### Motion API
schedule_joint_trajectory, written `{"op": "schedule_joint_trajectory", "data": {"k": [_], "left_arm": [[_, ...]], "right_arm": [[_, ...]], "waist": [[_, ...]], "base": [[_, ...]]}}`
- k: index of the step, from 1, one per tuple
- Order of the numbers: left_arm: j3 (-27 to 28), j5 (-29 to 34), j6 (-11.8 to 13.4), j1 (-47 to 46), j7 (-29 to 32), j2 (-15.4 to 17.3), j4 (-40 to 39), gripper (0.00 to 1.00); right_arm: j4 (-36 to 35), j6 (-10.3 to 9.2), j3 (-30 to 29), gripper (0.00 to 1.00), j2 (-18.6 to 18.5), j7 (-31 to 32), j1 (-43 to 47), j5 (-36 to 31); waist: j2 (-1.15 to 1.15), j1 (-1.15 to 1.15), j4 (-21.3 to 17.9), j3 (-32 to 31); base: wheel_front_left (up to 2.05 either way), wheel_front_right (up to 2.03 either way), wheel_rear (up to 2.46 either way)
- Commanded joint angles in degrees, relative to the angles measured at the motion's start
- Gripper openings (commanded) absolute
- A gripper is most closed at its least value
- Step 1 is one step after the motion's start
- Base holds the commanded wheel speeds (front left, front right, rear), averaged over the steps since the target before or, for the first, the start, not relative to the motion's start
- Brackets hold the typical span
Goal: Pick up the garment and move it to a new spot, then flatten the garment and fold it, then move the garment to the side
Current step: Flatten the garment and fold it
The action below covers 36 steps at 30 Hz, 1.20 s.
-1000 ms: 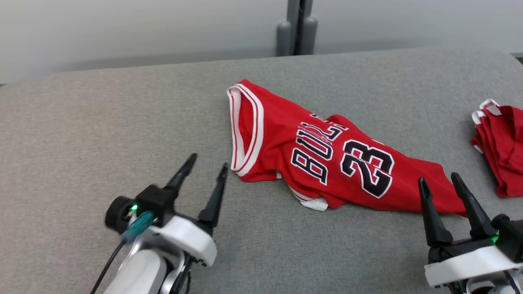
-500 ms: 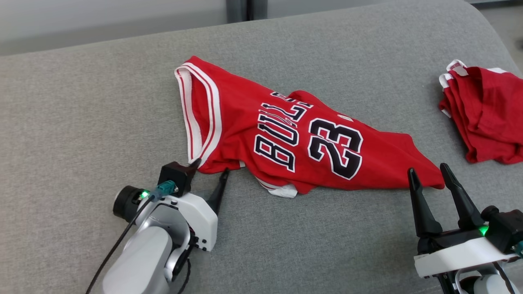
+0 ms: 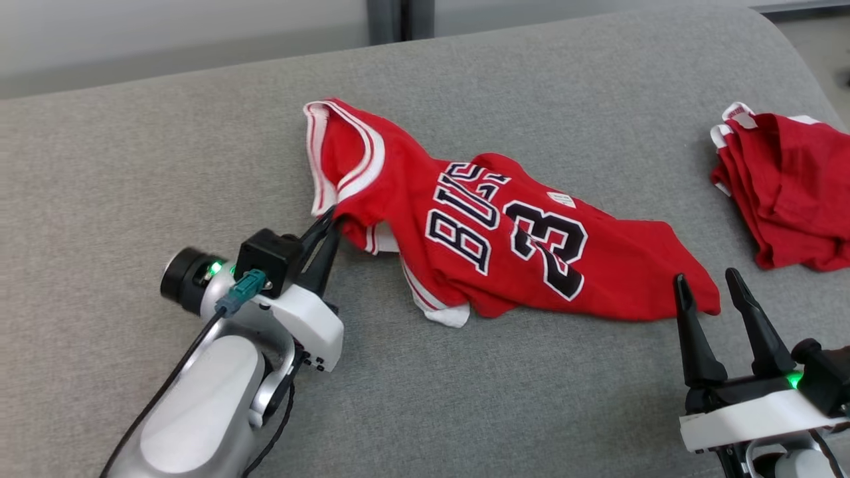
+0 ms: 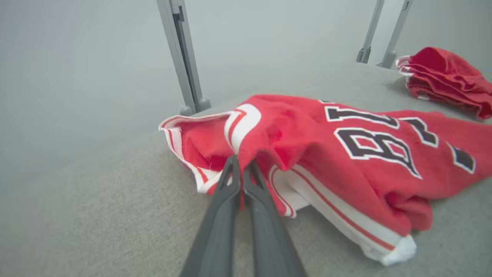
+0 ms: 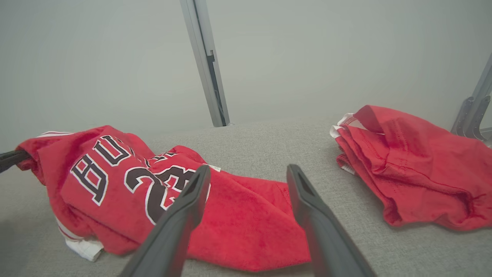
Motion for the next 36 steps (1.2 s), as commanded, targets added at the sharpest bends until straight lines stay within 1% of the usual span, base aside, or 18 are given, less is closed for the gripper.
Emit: {"op": "schedule_joint_trajectory", "data": {"k": [1,2,3,9,13,17,21,25,28,32,36], "left_arm": [[-0.22,1.16,0.74,1.07,0.66,1.58,-4.49,0.00],[-0.39,1.56,1.06,1.53,1.30,2.42,-7.65,0.00],[-0.39,1.56,1.06,1.53,1.30,2.42,-7.65,0.00],[-0.35,2.93,3.31,5.95,8.17,7.77,-26.52,0.00],[0.49,2.86,5.15,9.58,12.54,10.79,-36.80,0.00],[1.49,2.55,7.19,13.64,15.37,13.19,-44.89,0.00],[2.06,1.97,8.68,16.95,17.21,14.42,-51.06,0.00],[3.45,1.57,10.46,19.59,18.60,15.54,-54.20,0.00],[4.50,0.90,11.61,21.20,19.18,16.17,-54.48,0.00],[5.41,-0.44,12.17,21.96,18.70,15.86,-51.71,0.00],[6.68,-2.95,11.73,20.36,17.21,14.41,-46.86,0.00]], "right_arm": [[-0.05,0.01,-0.40,1.00,-0.12,-0.49,0.56,0.34],[-0.10,0.01,-0.46,1.00,-0.10,-0.49,0.73,0.43],[-0.10,0.01,-0.46,1.00,-0.10,-0.49,0.73,0.43],[-0.08,0.01,-0.59,1.00,0.07,-0.31,1.58,0.82],[-0.16,0.01,-1.16,1.00,0.22,-0.33,2.26,0.80],[-0.20,0.01,-2.45,1.00,0.25,-0.41,3.01,0.92],[-0.46,0.01,-3.57,1.00,0.37,-0.17,3.95,0.78],[-1.31,0.01,-3.97,1.00,0.59,0.25,3.87,0.44],[-1.96,0.01,-4.09,1.00,0.68,0.50,3.85,0.33],[-2.33,0.01,-3.62,1.00,0.64,0.81,3.12,0.32],[-2.96,0.01,-2.99,1.00,0.82,1.05,2.22,0.26]], "waist": [[0.00,0.00,1.22,-1.06],[0.00,0.00,1.67,-1.39],[0.00,0.00,1.67,-1.39],[0.00,0.00,4.23,-3.52],[0.00,0.00,6.09,-4.59],[0.00,0.00,8.52,-5.41],[0.00,0.00,10.91,-6.13],[0.00,0.00,12.28,-6.46],[0.00,0.00,12.48,-6.24],[0.00,0.00,11.54,-5.18],[0.00,0.00,9.24,-2.91]], "base": [[0.00,0.00,0.00],[0.00,0.00,0.00],[0.00,0.00,0.00],[0.00,0.00,0.00],[0.00,0.00,0.00],[0.00,0.00,0.00],[0.00,0.00,0.00],[0.00,0.00,0.00],[0.00,0.00,0.00],[0.00,0.00,0.00],[0.00,0.00,0.00]]}}
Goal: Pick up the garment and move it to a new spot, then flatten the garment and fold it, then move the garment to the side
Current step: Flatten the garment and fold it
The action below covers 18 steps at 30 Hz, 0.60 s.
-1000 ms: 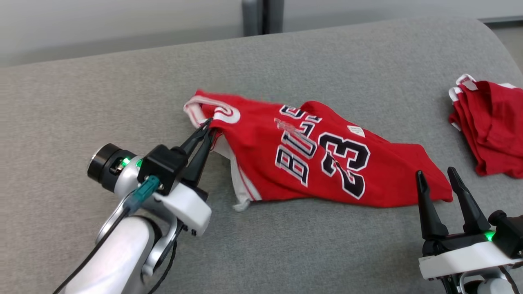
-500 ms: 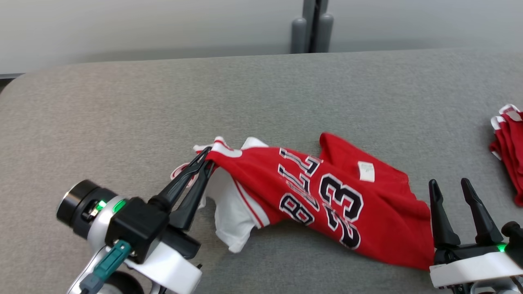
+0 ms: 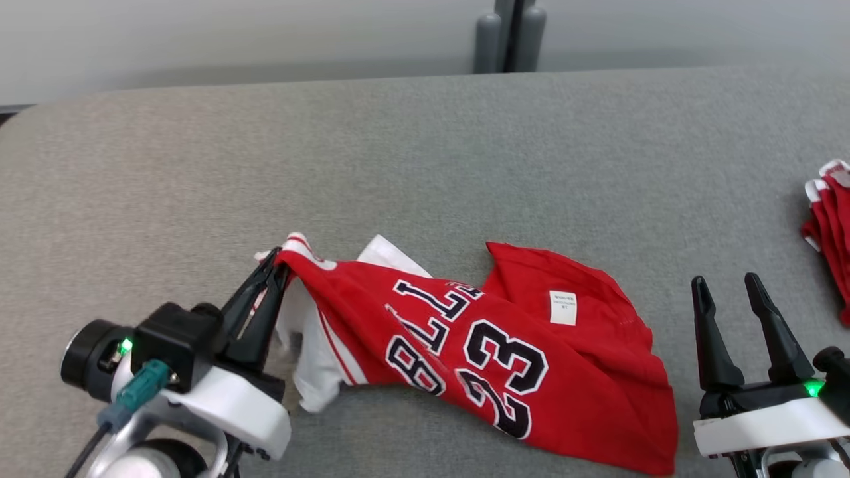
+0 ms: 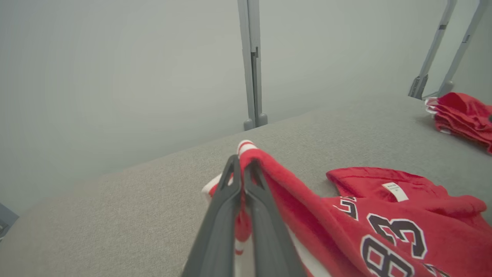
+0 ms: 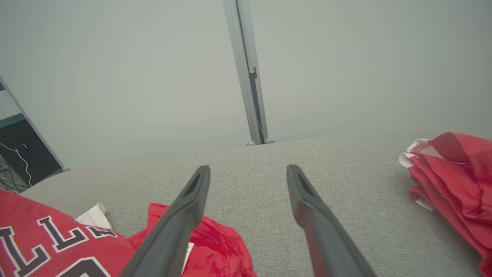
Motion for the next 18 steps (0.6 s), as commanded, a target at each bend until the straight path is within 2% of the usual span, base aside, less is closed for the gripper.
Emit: {"op": "schedule_joint_trajectory", "data": {"k": [1,10,12,18], "left_arm": [[0.65,-0.47,-0.40,-1.63,-0.69,0.08,1.44,0.00],[2.87,-3.47,-2.97,-10.70,-5.72,-3.40,16.02,0.00],[3.08,-3.93,-3.25,-11.75,-6.25,-3.85,17.72,0.00],[4.64,-6.22,-5.15,-18.44,-10.27,-6.85,29.82,0.00]], "right_arm": [[-0.21,0.01,-0.02,1.00,-0.01,0.21,-0.88,-0.13],[0.10,0.01,0.21,1.00,0.42,-0.90,-3.18,0.50],[0.24,0.01,0.33,1.00,0.41,-0.99,-3.48,0.58],[0.94,0.01,0.86,1.00,0.48,-1.70,-5.03,0.93]], "waist": [[0.00,0.00,-2.06,2.24],[0.00,0.00,-6.73,8.35],[0.00,0.00,-7.07,8.78],[0.00,0.00,-8.10,10.90]], "base": [[0.00,0.00,0.00],[0.00,0.00,0.00],[0.00,0.00,0.00],[0.00,0.00,0.00]]}}
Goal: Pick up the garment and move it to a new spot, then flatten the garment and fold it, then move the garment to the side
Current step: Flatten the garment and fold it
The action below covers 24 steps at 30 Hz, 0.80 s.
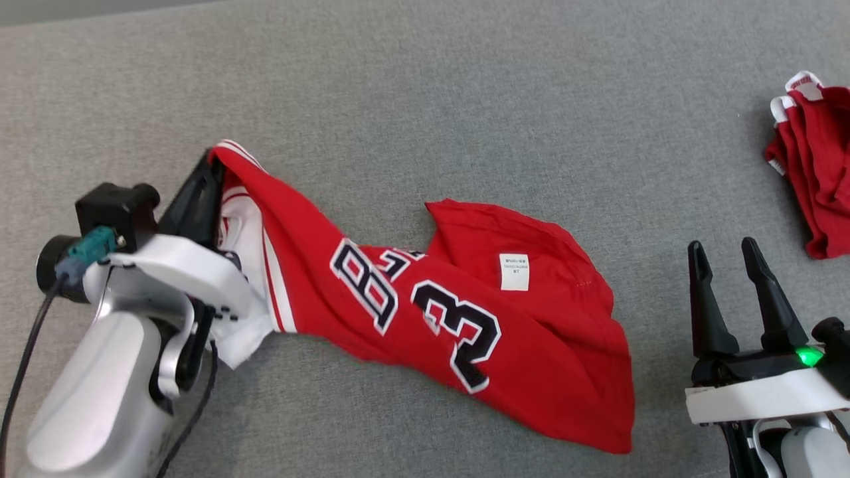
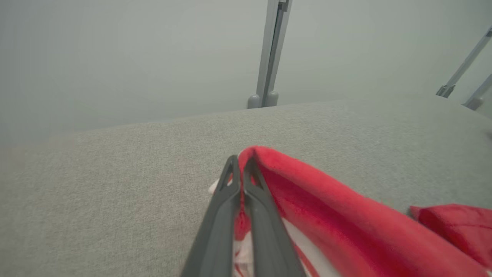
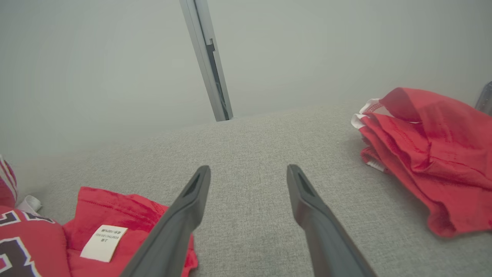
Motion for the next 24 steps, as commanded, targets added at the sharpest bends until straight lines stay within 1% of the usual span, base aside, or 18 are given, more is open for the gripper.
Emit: {"op": "schedule_joint_trajectory", "data": {"k": [1,5,6,7,8,13,16,20,24], "left_arm": [[0.57,-0.52,-0.69,-2.04,-1.10,-0.37,2.63,0.00],[1.10,-1.70,-2.20,-5.48,-4.53,-2.20,10.42,0.00],[1.39,-1.82,-2.33,-6.32,-5.68,-2.58,12.05,0.17],[1.32,-1.64,-2.65,-6.69,-6.45,-2.85,13.61,0.85],[1.28,-1.78,-2.91,-6.97,-7.67,-3.39,14.94,1.00],[1.14,-1.47,-3.57,-5.76,-12.92,-4.74,19.17,1.00],[1.44,-0.95,-3.03,-3.70,-15.16,-5.18,19.00,1.00],[3.44,0.04,-1.55,-0.03,-16.62,-5.22,15.67,1.00],[6.67,1.82,0.13,4.51,-16.90,-5.42,9.18,1.00]], "right_arm": [[0.23,0.01,0.19,1.00,-0.19,-0.45,-0.87,0.21],[0.49,0.01,0.24,1.00,-0.45,-0.73,-1.61,0.21],[0.64,0.01,0.26,1.00,-0.53,-0.78,-1.72,0.20],[0.73,0.01,0.30,1.00,-0.60,-0.85,-1.82,0.22],[0.84,0.01,0.28,1.00,-0.67,-0.89,-1.94,0.22],[1.37,0.01,0.29,1.00,-0.92,-1.01,-1.88,0.14],[1.55,0.01,0.21,1.00,-1.27,-0.93,-1.80,0.00],[1.72,0.01,0.03,1.00,-1.77,-0.73,-1.52,-0.23],[1.73,0.01,-0.14,1.00,-2.23,-0.15,-0.62,-0.45]], "waist": [[0.00,0.00,-0.49,0.80],[0.00,0.00,-0.41,1.17],[0.00,0.00,-0.34,1.18],[0.00,0.00,-0.25,1.10],[0.00,0.00,-0.14,1.00],[0.00,0.00,0.81,-0.17],[0.00,0.00,1.56,-1.02],[0.00,0.00,2.71,-2.41],[0.00,0.00,3.99,-4.13]], "base": [[0.00,0.00,0.00],[0.00,0.00,0.00],[0.00,0.00,0.00],[0.00,0.00,0.00],[0.00,0.00,0.00],[0.00,0.00,0.00],[0.00,0.00,0.00],[0.00,0.00,0.00],[0.00,0.00,0.00]]}}
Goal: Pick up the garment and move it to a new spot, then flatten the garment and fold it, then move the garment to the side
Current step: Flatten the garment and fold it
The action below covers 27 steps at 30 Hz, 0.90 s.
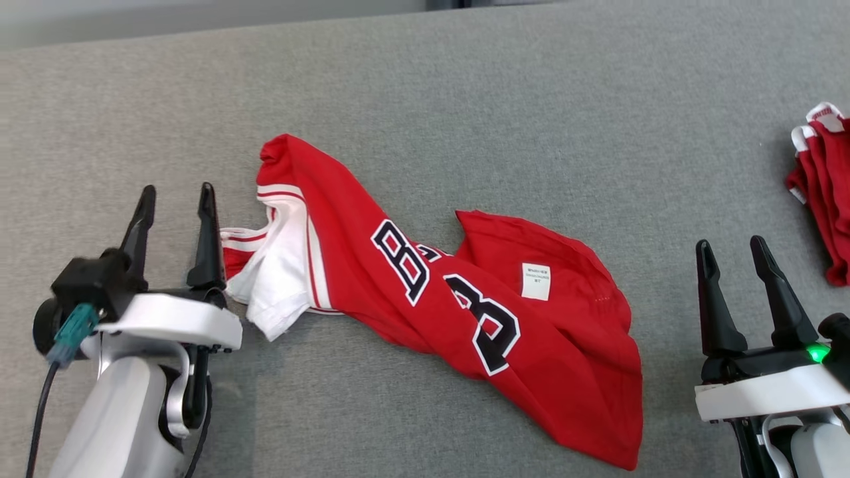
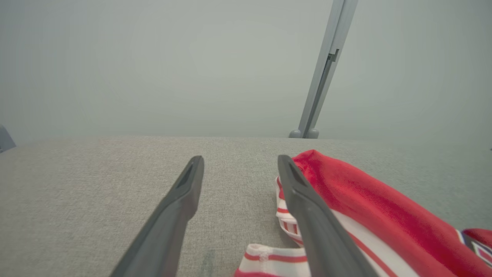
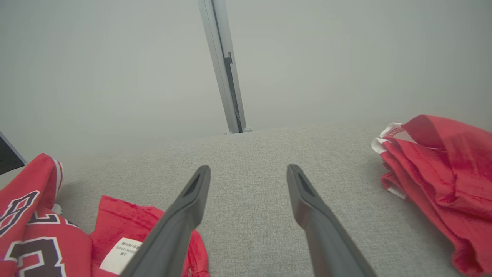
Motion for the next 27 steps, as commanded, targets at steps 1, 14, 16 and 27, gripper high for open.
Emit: {"op": "schedule_joint_trajectory", "data": {"k": [1,14,16,27], "left_arm": [[1.35,1.26,0.63,2.04,-0.27,-0.01,-2.84,1.00],[3.89,6.35,2.50,16.34,-0.27,0.29,-14.98,1.00],[3.47,6.70,2.96,18.01,-0.16,0.36,-15.81,1.00],[1.86,6.97,3.90,21.12,1.52,0.24,-18.03,1.00]], "right_arm": [[0.13,0.01,-0.09,1.00,-0.67,0.29,0.72,-0.25],[-0.09,0.01,0.97,1.00,-2.16,2.43,3.69,-0.97],[-0.24,0.01,0.89,1.00,-2.49,2.84,4.52,-1.11],[-1.77,0.01,0.12,1.00,-2.86,4.46,6.72,-1.19]], "waist": [[0.00,0.00,1.12,-1.36],[0.00,0.00,2.48,-7.50],[0.00,0.00,2.58,-8.25],[0.00,0.00,3.14,-9.34]], "base": [[0.00,0.00,0.00],[0.00,0.00,0.00],[0.00,0.00,0.00],[0.00,0.00,0.00]]}}
